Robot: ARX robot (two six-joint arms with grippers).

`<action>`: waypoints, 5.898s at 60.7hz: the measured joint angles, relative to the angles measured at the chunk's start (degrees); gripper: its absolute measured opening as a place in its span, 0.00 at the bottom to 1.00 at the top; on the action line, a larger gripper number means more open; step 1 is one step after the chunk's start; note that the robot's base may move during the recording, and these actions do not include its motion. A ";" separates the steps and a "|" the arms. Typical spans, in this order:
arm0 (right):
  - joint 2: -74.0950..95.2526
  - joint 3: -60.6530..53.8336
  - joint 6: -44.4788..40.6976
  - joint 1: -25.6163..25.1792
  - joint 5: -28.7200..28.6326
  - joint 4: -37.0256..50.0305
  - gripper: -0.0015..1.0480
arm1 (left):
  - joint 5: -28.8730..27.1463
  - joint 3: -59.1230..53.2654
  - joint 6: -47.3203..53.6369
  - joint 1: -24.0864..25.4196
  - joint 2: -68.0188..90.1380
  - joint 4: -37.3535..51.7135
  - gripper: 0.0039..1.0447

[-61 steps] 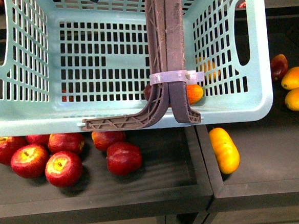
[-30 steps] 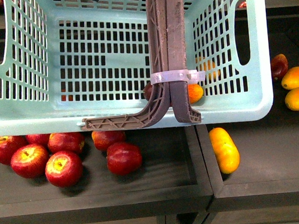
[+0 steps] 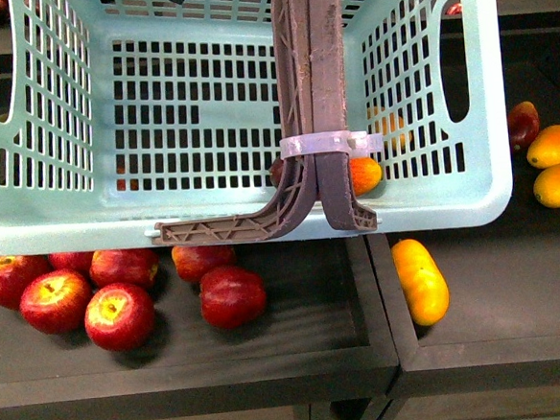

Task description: Pick mango and avocado into basket

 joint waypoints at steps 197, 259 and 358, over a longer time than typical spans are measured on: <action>110.42 40.81 -7.30 -5.75 -2.86 10.95 0.92 | -0.07 0.00 0.13 0.07 0.00 -0.04 0.10; 141.50 64.52 1.42 1.31 5.25 8.59 0.92 | 0.11 0.00 0.02 -0.04 0.00 -0.04 0.10; 73.75 51.23 18.18 9.97 -2.43 5.42 0.67 | -0.02 0.00 0.02 -0.07 0.00 -0.04 0.10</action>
